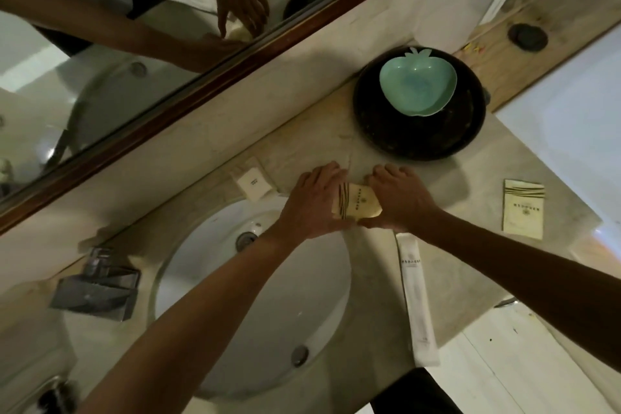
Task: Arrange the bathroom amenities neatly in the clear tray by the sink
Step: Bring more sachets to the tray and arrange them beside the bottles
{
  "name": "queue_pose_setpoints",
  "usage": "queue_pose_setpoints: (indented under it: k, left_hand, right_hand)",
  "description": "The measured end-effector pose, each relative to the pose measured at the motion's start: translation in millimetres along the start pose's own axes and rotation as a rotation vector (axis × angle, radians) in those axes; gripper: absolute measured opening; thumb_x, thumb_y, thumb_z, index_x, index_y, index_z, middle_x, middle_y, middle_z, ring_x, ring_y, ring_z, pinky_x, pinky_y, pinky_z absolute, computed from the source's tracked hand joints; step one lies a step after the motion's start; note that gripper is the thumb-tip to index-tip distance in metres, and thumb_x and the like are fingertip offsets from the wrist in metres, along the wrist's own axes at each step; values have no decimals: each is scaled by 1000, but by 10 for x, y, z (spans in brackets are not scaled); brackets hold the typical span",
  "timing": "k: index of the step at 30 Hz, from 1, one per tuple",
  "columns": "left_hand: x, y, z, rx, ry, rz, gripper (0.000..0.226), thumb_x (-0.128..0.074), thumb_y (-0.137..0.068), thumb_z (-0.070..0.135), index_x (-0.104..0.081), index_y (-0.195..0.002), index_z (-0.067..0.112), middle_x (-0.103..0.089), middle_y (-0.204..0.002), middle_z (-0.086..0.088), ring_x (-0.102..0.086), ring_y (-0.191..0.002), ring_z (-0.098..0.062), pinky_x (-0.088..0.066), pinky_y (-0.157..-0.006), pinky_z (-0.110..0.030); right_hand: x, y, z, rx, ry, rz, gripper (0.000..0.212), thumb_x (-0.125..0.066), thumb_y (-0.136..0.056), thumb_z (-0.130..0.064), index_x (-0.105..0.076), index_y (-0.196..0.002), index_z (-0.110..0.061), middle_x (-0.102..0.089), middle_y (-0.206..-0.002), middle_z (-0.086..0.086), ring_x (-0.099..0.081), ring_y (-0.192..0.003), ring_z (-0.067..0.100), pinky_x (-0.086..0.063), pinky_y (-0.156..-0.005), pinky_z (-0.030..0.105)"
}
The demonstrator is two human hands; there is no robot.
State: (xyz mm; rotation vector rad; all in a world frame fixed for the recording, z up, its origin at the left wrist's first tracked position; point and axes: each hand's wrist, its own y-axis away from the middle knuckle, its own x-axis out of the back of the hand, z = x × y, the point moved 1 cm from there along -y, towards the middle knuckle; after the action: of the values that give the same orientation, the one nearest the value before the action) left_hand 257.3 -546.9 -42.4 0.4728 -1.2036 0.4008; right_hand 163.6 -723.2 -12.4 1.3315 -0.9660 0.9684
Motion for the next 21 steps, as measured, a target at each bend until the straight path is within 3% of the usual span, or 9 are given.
queue_pose_setpoints:
  k: [4, 7, 9, 11, 14, 16, 19, 21]
  left_hand:
    - [175, 285, -321, 452, -8, 321, 71, -54, -84, 61, -40, -135, 14, -44, -132, -13, -47, -114, -29, -45, -90, -41]
    - [176, 423, -638, 909, 68, 271, 90, -52, -83, 69, -29, -141, 5, -40, -138, -24, -45, -119, -40, -42, -97, -47]
    - [153, 423, -782, 1037, 137, 178, 99, -52, -83, 71, -23, -143, -2, -37, -140, -28, -43, -123, -43, -39, -101, -47]
    - [130, 360, -868, 949, 132, 131, 91, -55, -86, 64, -27, -142, -2, -39, -138, -26, -43, -122, -42, -40, -100, -47]
    - [141, 220, -866, 548, 40, 92, 66, -63, -88, 43, -38, -138, 8, -44, -132, -17, -46, -117, -36, -41, -90, -45]
    - [173, 137, -839, 360, -13, 43, 65, -67, -84, 44, -42, -134, 12, -46, -128, -13, -47, -113, -34, -40, -86, -43]
    - [165, 62, -811, 383, 13, -15, 83, -73, -71, 61, -43, -131, 13, -43, -127, -12, -43, -111, -33, -36, -85, -41]
    - [151, 30, -796, 452, 65, -42, 83, -77, -70, 57, -44, -131, 11, -41, -129, -14, -39, -115, -34, -36, -89, -42]
  right_hand:
    - [-11, 66, -141, -34, 0, -20, 92, -62, -69, -77, -46, -137, -17, -51, -129, 6, -47, -112, 22, -39, -95, 38]
    - [-2, 40, -159, -43, -6, -23, 79, -62, -75, -71, -53, -131, -16, -54, -123, 5, -49, -106, 19, -41, -92, 35]
    - [6, 16, -169, -40, 15, -27, 75, -62, -76, -70, -56, -128, -17, -56, -118, 4, -50, -100, 18, -43, -89, 34]
    - [6, -9, -178, -37, 24, -34, 74, -64, -76, -68, -55, -128, -16, -56, -118, 4, -50, -99, 18, -43, -88, 33]
    - [29, -25, -130, -15, 58, -41, 75, -65, -75, -68, -55, -127, -15, -56, -117, 4, -49, -98, 18, -42, -88, 32]
    - [60, -12, -66, 12, 98, -43, 75, -65, -74, -69, -56, -125, -15, -56, -115, 3, -48, -96, 17, -41, -85, 31]
    - [81, 28, 15, 36, 121, -49, 76, -64, -73, -70, -55, -126, -16, -55, -117, 3, -48, -98, 16, -41, -86, 30]
    - [94, 40, 32, 60, 130, -39, 77, -62, -74, -71, -54, -127, -16, -56, -118, 3, -49, -100, 17, -41, -87, 31]
